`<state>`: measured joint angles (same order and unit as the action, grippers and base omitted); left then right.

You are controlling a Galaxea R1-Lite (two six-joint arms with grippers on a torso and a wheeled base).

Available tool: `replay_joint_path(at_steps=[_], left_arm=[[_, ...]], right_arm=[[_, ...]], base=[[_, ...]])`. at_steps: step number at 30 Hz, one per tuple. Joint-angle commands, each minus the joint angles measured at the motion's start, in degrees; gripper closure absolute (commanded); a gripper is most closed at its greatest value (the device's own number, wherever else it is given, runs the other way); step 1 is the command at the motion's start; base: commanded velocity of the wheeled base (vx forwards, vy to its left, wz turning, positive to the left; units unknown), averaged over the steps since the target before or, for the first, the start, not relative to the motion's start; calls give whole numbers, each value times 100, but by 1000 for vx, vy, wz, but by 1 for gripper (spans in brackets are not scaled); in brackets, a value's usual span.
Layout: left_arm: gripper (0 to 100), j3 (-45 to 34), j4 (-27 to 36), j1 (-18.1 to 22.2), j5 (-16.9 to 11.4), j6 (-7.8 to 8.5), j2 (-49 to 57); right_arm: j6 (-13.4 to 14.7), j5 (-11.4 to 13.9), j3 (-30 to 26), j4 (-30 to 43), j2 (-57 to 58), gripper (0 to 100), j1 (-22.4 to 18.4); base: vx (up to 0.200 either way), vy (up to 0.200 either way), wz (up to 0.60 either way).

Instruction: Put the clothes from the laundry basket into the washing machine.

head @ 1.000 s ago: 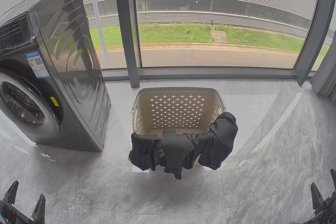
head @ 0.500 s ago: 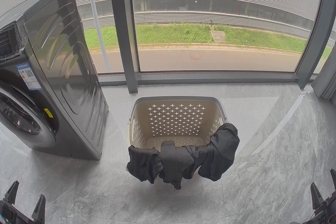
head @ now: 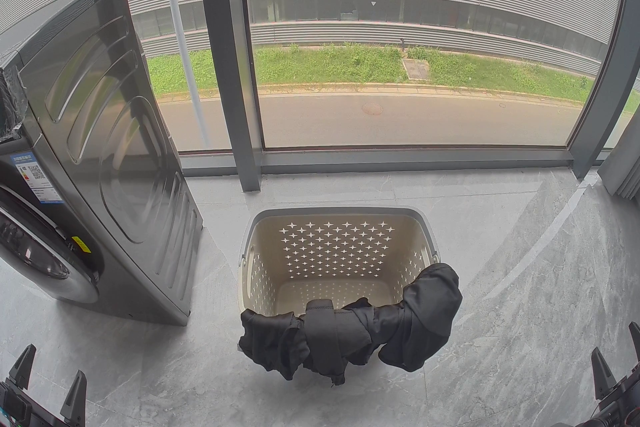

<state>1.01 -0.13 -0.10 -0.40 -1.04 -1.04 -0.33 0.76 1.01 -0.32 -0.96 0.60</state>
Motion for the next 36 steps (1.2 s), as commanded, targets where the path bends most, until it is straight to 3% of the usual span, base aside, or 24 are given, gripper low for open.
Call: replay_joint_path(at_steps=[1,15,24,33,36], left_arm=[[0,-101,-4,1,-4,-2,104],[0,-101,5,1,-4,-2,104],[0,-101,-4,1,-4,-2,104],[0,-101,5,1,-4,-11,104],[0,-101,-4,1,-4,-11,104]], right_arm=[[-2,4,-101,-3,52,0,2],[-2,4,-101,-3,52,0,2],[-2,4,-101,-3,52,0,2],[-2,4,-101,-3,52,0,2],[-2,4,-101,-3,52,0,2]], base=[[0,0,0],[0,0,0],[200,0,0],[0,0,0],[200,0,0]])
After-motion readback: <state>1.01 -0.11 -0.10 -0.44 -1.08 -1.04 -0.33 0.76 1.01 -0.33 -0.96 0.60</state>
